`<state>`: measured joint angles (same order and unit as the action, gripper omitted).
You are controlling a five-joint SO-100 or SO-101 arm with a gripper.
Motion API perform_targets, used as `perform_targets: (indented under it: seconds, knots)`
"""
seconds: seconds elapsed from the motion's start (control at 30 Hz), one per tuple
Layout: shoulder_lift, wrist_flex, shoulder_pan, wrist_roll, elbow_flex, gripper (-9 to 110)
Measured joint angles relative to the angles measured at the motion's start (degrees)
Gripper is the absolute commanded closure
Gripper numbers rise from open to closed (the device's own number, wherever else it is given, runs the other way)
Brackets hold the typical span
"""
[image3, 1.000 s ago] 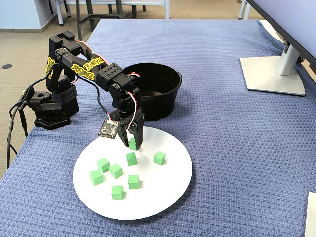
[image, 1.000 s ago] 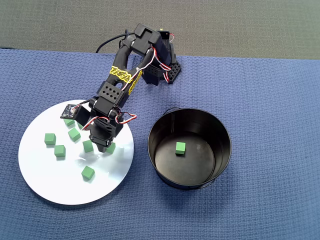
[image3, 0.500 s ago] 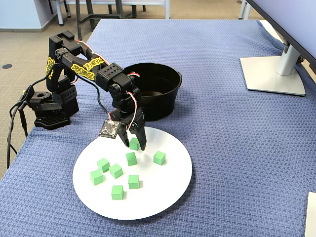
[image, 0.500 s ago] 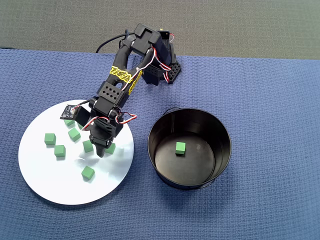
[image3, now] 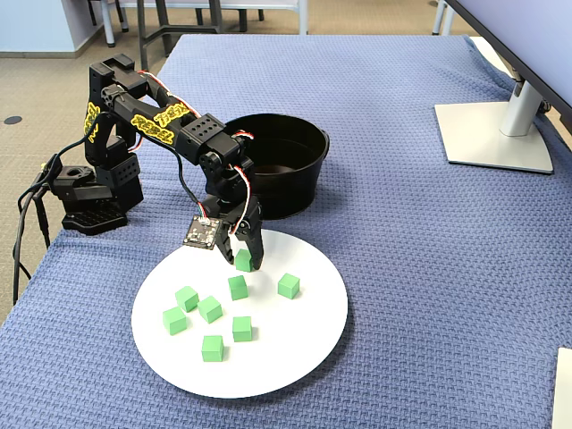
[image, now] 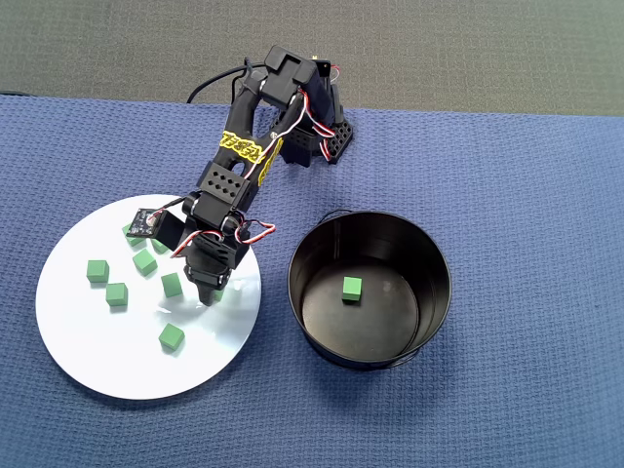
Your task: Pick up the green cubes from the white plate and place them in the black recipient
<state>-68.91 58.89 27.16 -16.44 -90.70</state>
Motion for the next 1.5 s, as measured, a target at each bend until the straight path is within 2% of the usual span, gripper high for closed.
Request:
perform_targets:
  seconds: [0.33, 0.67, 1.0, 1.17, 1.3, 1.5]
  knots:
    - [0.0, 0.0, 0.0, -0.1, 0.0, 101]
    - [-1.3, 0.5, 0.1, -0.5, -0.1, 101]
    - [-31.9, 11.1, 2.2, -1.1, -8.3, 101]
    - [-44.7, 16.8, -1.0, 2.0, -11.2, 101]
    - [-55.4, 20.0, -7.9, 5.3, -14.5, 102]
    - [-61.5, 13.8, -20.9, 10.2, -23.0, 102]
